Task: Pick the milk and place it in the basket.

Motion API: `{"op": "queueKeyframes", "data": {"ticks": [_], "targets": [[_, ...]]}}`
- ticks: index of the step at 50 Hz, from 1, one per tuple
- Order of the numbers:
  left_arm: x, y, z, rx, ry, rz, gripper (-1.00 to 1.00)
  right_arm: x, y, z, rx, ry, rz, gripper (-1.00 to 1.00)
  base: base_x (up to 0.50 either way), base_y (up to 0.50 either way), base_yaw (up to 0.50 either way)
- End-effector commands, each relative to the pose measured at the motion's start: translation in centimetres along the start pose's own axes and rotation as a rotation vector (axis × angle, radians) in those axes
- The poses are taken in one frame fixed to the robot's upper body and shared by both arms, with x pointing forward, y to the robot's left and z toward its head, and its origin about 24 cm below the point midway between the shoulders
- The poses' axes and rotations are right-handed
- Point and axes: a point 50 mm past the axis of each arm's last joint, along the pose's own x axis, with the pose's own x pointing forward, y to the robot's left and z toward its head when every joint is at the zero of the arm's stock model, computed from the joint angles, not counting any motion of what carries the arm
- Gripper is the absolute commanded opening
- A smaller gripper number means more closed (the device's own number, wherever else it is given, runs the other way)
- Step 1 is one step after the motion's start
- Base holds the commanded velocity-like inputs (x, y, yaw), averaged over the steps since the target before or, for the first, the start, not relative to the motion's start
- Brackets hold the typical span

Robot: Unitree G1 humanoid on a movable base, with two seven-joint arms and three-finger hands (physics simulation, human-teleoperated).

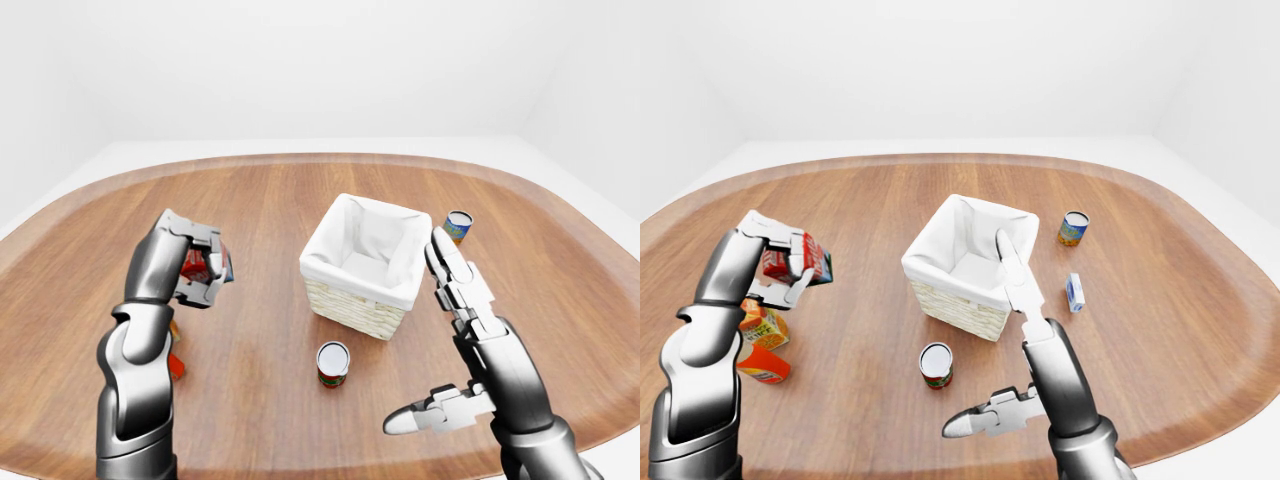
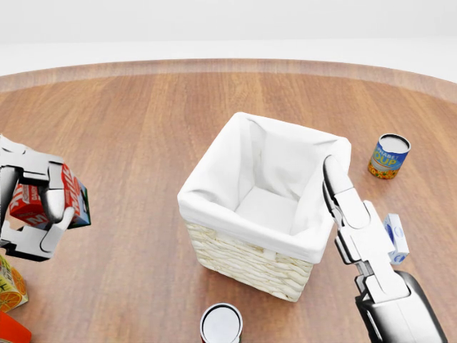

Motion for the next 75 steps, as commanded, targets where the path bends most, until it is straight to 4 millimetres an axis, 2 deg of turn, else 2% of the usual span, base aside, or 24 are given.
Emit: {"op": "queueKeyframes", "data": {"ticks": [1,7,15,20,28,49,64,75], "targets": [[0.3,2.6,3.6,0.056,-0.156,0.065,-1.0,0.0,-0.1,0.0,-0.001,-0.001,-0.003,1.0,0.0,0.0,0.0],[0.8,2.9,3.6,0.066,-0.157,0.067,-1.0,0.0,0.0,0.0,-0.001,-0.001,-0.001,1.0,0.0,0.0,0.0],[1.2,3.8,5.0,0.1,-0.218,0.08,-1.0,0.0,-0.1,0.0,-0.001,-0.001,-0.003,1.0,0.0,0.0,0.0],[1.6,3.5,5.0,0.103,-0.215,0.082,-1.0,0.0,0.0,0.0,-0.001,0.0,-0.002,1.0,0.0,0.0,0.0],[1.6,3.5,6.4,0.12,-0.267,0.075,-1.0,0.0,-0.1,0.0,0.0,0.0,-0.003,1.0,0.0,0.0,0.0],[2.0,3.0,8.0,0.136,-0.316,0.055,-1.0,0.0,0.0,-0.1,0.001,0.0,-0.001,1.0,0.0,0.0,0.0],[1.7,3.1,10.8,0.167,-0.415,0.054,-1.0,0.0,0.0,-0.1,0.004,-0.001,0.001,1.0,0.0,0.0,0.0],[1.6,2.7,11.5,0.179,-0.434,0.044,-1.0,0.0,0.0,-0.2,0.004,0.002,0.001,1.0,0.0,0.0,0.0]]}}
